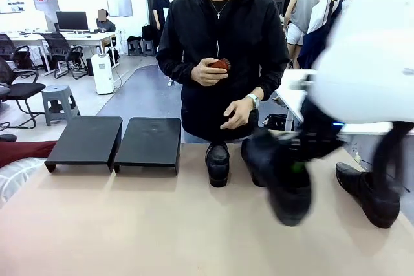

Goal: Organize the shoes by placing them on the stand.
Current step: Pick up one Shoe and place it in the middle of the table.

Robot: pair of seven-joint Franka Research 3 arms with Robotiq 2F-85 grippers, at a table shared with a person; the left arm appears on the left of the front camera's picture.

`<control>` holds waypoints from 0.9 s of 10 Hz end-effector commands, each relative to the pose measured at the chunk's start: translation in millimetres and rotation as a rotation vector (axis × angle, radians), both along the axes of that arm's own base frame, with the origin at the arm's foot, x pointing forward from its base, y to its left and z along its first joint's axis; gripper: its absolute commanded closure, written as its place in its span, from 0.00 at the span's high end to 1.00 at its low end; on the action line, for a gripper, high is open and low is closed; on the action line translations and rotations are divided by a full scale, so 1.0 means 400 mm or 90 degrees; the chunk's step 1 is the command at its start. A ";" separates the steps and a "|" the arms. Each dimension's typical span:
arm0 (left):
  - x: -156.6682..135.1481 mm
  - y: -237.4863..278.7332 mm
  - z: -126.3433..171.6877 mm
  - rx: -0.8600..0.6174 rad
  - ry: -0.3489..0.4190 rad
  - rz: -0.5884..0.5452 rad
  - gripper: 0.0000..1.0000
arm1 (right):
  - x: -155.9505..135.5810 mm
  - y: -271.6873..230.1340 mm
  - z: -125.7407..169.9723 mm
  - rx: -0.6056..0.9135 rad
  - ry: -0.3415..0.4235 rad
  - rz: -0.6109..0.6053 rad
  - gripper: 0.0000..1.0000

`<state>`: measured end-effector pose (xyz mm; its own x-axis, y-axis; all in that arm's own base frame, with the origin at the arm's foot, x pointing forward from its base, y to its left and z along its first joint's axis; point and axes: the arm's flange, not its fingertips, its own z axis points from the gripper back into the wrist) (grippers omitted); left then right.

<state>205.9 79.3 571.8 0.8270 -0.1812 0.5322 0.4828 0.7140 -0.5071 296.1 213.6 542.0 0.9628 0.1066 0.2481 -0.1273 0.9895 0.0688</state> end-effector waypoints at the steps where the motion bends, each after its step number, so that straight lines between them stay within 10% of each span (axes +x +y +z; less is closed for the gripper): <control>1: -0.002 0.001 0.000 -0.014 -0.009 -0.013 1.00 | 0.125 0.158 -0.010 0.024 0.025 0.062 0.00; 3: -0.002 0.001 0.000 -0.014 -0.009 -0.013 1.00 | 0.173 0.364 -0.084 0.000 -0.013 0.037 0.00; 9: -0.002 0.001 0.000 -0.014 -0.009 -0.013 1.00 | 0.197 0.582 -0.366 0.073 0.090 -0.051 0.00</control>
<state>205.7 79.4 571.9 0.8272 -0.1809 0.5321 0.4825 0.7140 -0.5073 359.0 430.1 402.0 0.9948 0.0290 0.0981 -0.0480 0.9792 0.1973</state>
